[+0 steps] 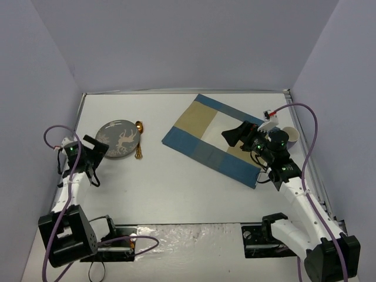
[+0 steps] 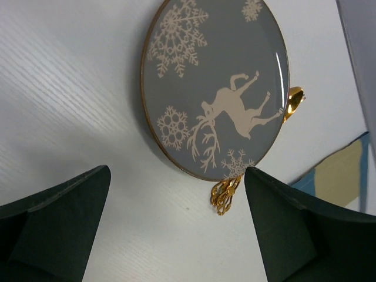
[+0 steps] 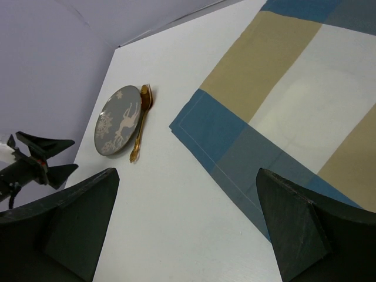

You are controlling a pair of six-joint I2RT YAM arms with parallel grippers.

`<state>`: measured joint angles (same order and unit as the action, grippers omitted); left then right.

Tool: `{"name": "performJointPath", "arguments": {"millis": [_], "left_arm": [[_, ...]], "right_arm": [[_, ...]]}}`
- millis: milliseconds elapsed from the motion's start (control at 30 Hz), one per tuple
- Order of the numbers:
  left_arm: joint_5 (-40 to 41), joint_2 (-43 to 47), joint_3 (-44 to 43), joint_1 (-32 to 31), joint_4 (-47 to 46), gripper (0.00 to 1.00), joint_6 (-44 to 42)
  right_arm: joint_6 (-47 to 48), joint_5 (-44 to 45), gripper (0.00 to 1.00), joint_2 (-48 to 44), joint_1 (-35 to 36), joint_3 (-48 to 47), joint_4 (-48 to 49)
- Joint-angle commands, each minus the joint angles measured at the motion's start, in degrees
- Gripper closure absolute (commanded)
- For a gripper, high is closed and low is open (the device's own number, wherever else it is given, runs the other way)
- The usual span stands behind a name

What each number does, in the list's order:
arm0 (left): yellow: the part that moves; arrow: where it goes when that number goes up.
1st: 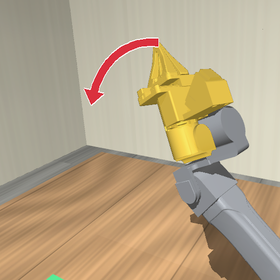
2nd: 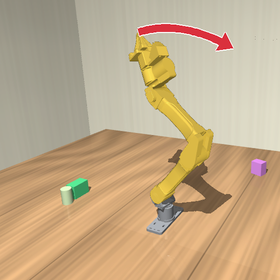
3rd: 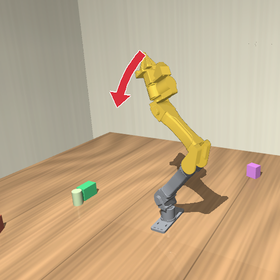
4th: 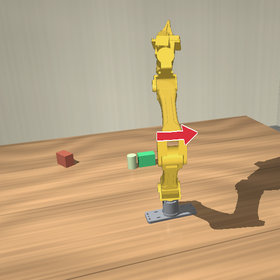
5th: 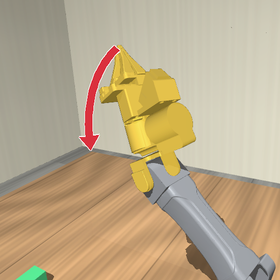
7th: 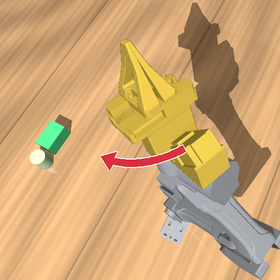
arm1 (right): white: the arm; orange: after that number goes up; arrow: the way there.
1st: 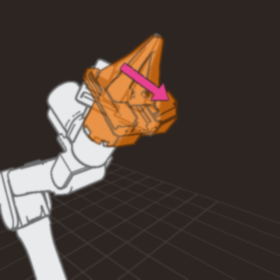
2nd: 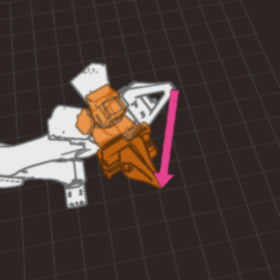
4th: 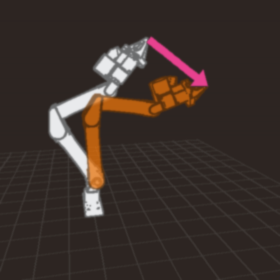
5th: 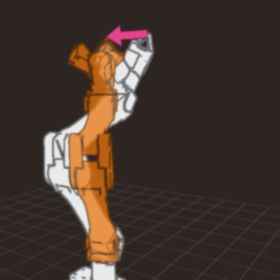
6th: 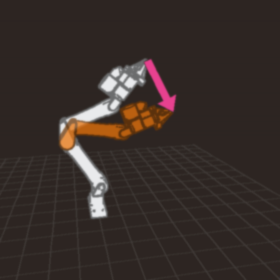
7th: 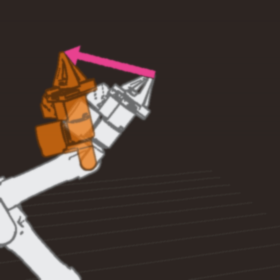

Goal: Set the dinner table for one person

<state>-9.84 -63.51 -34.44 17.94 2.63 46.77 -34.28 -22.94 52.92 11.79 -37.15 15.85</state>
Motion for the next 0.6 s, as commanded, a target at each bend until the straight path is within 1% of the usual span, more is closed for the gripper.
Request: {"name": "performJointPath", "arguments": {"millis": [0, 167, 367, 567], "left_arm": [[-7.29, -4.36, 5.03, 5.47, -19.54, 0.06, 10.32], [-10.05, -12.51, 8.90, 5.89, -30.79, 0.10, 14.47], [-11.01, -21.39, 9.57, 5.88, -37.91, 0.16, 16.42], [-12.33, -30.20, 9.22, 5.85, -45.40, 0.21, 20.37]], "right_arm": [[2.07, -0.74, 0.00, -2.65, 1.33, -0.41, 5.01], [2.82, -0.61, 0.00, -3.28, 2.46, 0.26, 4.45], [3.14, -0.26, 0.00, -3.26, 2.71, 0.67, 4.31], [3.08, -0.07, 0.00, -3.09, 2.71, 0.60, 4.21]]}}
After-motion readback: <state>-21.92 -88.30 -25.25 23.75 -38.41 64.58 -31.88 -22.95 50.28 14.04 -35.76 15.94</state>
